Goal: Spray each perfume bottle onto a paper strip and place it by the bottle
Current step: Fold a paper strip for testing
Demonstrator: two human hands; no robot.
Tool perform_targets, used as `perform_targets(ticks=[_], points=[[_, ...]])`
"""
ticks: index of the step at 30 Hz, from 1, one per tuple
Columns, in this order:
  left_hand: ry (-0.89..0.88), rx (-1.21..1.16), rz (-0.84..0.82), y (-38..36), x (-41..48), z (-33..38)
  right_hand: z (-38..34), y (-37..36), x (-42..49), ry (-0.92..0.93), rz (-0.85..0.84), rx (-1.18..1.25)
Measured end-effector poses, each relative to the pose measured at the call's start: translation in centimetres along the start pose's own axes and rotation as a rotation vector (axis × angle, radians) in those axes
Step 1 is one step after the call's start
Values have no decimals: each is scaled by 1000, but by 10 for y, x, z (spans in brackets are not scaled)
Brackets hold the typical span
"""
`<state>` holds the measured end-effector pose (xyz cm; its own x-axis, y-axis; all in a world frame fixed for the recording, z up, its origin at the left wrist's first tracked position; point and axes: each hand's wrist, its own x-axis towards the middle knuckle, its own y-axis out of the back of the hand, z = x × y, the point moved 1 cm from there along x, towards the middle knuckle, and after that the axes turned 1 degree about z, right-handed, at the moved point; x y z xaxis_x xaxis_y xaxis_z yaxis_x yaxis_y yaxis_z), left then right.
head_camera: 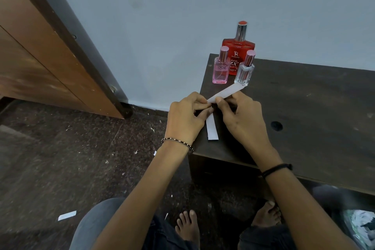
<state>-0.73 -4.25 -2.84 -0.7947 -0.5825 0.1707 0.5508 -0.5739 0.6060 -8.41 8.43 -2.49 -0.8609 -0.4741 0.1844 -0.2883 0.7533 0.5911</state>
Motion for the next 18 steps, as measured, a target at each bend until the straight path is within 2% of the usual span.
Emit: perform_targets(ticks=[13,18], points=[[57,106,31,-15,2,5,-4,-2,3,-272,56,134],[80,159,35,-20,4,3,-13,-3,-5,-224,94,29]])
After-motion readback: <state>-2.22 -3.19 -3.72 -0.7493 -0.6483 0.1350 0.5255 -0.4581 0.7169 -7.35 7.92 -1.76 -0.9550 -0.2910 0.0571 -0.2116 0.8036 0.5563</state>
